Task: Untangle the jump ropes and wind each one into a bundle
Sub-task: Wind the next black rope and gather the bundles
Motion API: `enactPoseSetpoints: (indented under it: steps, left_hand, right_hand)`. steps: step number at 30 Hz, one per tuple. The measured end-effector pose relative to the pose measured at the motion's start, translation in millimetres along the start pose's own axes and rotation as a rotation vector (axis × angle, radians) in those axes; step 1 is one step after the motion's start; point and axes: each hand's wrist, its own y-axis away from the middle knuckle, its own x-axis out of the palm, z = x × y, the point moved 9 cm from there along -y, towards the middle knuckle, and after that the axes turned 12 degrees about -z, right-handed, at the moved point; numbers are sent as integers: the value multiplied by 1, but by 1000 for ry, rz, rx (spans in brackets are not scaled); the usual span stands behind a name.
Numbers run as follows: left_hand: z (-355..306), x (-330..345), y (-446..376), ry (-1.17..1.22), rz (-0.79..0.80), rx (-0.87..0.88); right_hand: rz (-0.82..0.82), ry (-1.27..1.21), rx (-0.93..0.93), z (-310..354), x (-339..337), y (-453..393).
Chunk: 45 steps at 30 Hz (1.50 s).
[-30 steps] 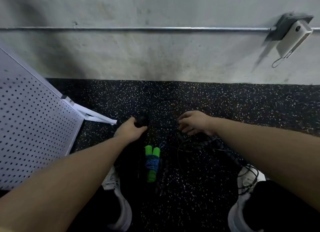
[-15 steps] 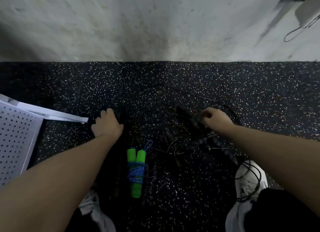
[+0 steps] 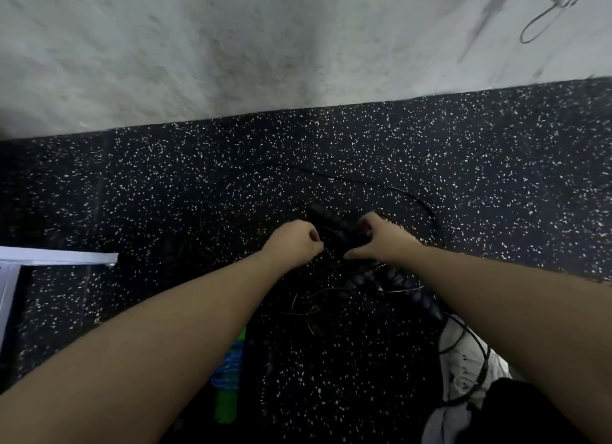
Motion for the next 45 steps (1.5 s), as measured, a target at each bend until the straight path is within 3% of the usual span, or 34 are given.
enactPoseSetpoints:
  steps: [3,5,7,11,16,22,24,32,35,38,42,45]
  left_hand:
    - [-4,38,-6,125,168,-148]
    - [-6,48,-6,340,174,-262]
    - [-13,45,-7,570,109,-321]
    - [-47,11,-15,847,-20,-199]
    - [-92,-72,-12,989,-203,-59]
    - [-155,-180,25,1352,-270,-69]
    - [-171,-214,47,1318,-339,-29]
    - [-228,-296,156,699,-485,276]
    - [-253,-307,197,577,-533,415]
    - [-279,-314,228,521,-576,536]
    - [-309,-317,261,599,-537,622]
    - [-321,-322,277,770,-511,626]
  right_hand:
    - [0,163,-13,6,12,-8]
    - [-16,239,-24,12,16,-12]
    - [-46,143,7,15,12,-15]
    - [-97,-182,-7,26,-30,-22]
    - [-179,-347,-181,76,-131,-6]
    - [-314,-439,-300,117,-231,53]
    - [-303,-393,-268,110,-251,73]
    - [-185,-384,-98,35,-292,148]
    - [-202,-171,-128,27,-301,173]
    - [-301,-94,-203,37,-310,197]
    - [-485,-331,-377,80,-330,232]
    - [-441,-417,-478,105,-332,251]
